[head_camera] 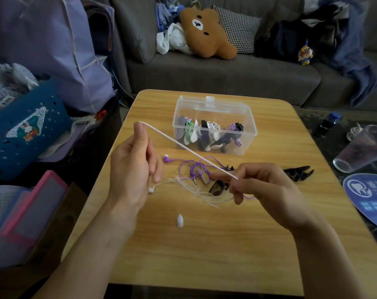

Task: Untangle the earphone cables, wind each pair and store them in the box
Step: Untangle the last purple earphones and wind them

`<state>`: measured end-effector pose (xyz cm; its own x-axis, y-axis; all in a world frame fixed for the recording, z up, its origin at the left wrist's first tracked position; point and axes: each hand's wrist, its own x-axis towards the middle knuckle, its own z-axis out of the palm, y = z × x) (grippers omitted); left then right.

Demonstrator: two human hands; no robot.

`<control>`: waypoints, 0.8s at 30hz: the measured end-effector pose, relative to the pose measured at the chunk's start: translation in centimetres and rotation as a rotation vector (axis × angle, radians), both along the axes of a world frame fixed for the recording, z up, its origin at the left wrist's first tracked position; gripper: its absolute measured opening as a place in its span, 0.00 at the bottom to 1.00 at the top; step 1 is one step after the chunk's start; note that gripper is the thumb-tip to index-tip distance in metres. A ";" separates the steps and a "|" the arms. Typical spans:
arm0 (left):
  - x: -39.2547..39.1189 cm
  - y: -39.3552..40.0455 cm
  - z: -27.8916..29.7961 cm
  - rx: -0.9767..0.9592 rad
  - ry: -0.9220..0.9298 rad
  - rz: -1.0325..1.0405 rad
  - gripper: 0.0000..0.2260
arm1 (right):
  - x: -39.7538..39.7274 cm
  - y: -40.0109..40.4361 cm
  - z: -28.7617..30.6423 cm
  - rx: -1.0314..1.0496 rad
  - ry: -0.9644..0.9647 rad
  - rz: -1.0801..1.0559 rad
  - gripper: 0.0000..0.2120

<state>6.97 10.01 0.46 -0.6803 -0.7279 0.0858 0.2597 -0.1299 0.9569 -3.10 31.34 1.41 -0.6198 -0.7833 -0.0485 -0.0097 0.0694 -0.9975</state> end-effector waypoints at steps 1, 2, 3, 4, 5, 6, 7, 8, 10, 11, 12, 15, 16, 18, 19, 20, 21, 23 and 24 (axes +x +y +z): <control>0.2 -0.5 -0.2 -0.051 -0.044 -0.014 0.23 | -0.2 0.1 0.1 0.014 0.022 -0.031 0.08; 0.3 -1.0 -0.4 -0.157 -0.113 -0.011 0.23 | -0.4 0.3 0.2 0.021 0.064 -0.087 0.09; 0.5 -1.6 -0.5 -0.308 -0.190 -0.004 0.24 | -0.6 0.6 0.3 0.025 0.120 -0.166 0.07; 0.7 -2.2 -0.6 -0.484 -0.254 -0.004 0.23 | -0.9 0.8 0.3 0.025 0.167 -0.246 0.05; 0.8 -2.7 -0.7 -0.650 -0.290 -0.008 0.23 | -1.1 1.0 0.3 0.018 0.182 -0.316 0.05; 0.9 -3.2 -0.9 -0.782 -0.313 -0.006 0.24 | -1.2 1.2 0.2 0.008 0.167 -0.367 0.05; 1.1 -3.6 -1.0 -0.874 -0.333 0.008 0.26 | -1.3 1.3 0.0 -0.006 0.145 -0.406 0.04; 1.2 -3.9 -1.1 -0.930 -0.354 0.030 0.27 | -1.4 1.2 -0.1 -0.028 0.123 -0.438 0.04; 1.3 -4.4 -1.1 -0.965 -0.390 0.073 0.28 | -1.6 1.1 -0.2 -0.123 0.017 -0.483 0.08; 1.4 -4.7 -1.1 -0.966 -0.405 0.089 0.28 | -1.8 1.1 -0.3 -0.182 -0.075 -0.486 0.12; 1.4 -4.9 -1.1 -0.965 -0.415 0.102 0.28 | -2.0 1.2 -0.3 -0.237 -0.169 -0.463 0.17; 1.4 -5.5 -1.4 -0.968 -0.416 0.146 0.29 | -2.7 2.1 -0.5 -0.396 -0.364 -0.277 0.31; 1.5 -5.7 -1.5 -0.967 -0.419 0.158 0.29 | -3.0 2.4 -0.5 -0.443 -0.379 -0.231 0.32; 1.6 -6.1 -1.6 -0.951 -0.441 0.180 0.29 | -3.3 2.6 -0.5 -0.479 -0.379 -0.207 0.29; 1.7 -6.3 -1.6 -0.952 -0.461 0.190 0.28 | -3.3 2.8 -0.6 -0.460 -0.381 -0.204 0.28; 1.7 -6.4 -1.6 -0.966 -0.477 0.205 0.27 | -3.4 2.9 -0.5 -0.387 -0.335 -0.207 0.28; 1.7 -6.5 -1.6 -0.987 -0.482 0.227 0.25 | -3.3 2.9 -0.4 -0.241 -0.207 -0.221 0.29; 1.6 -6.5 -1.4 -1.012 -0.463 0.285 0.21 | -3.1 3.2 -0.3 0.206 0.187 -0.215 0.28; 1.6 -6.5 -1.4 -1.013 -0.452 0.310 0.19 | -2.9 3.2 -0.2 0.425 0.337 -0.189 0.26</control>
<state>8.52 3.54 -0.89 -0.6020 -0.6055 0.5205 -0.2476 0.7613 0.5993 -5.95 34.59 1.25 -0.7828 -0.6125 -0.1099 -0.2712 0.4947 -0.8257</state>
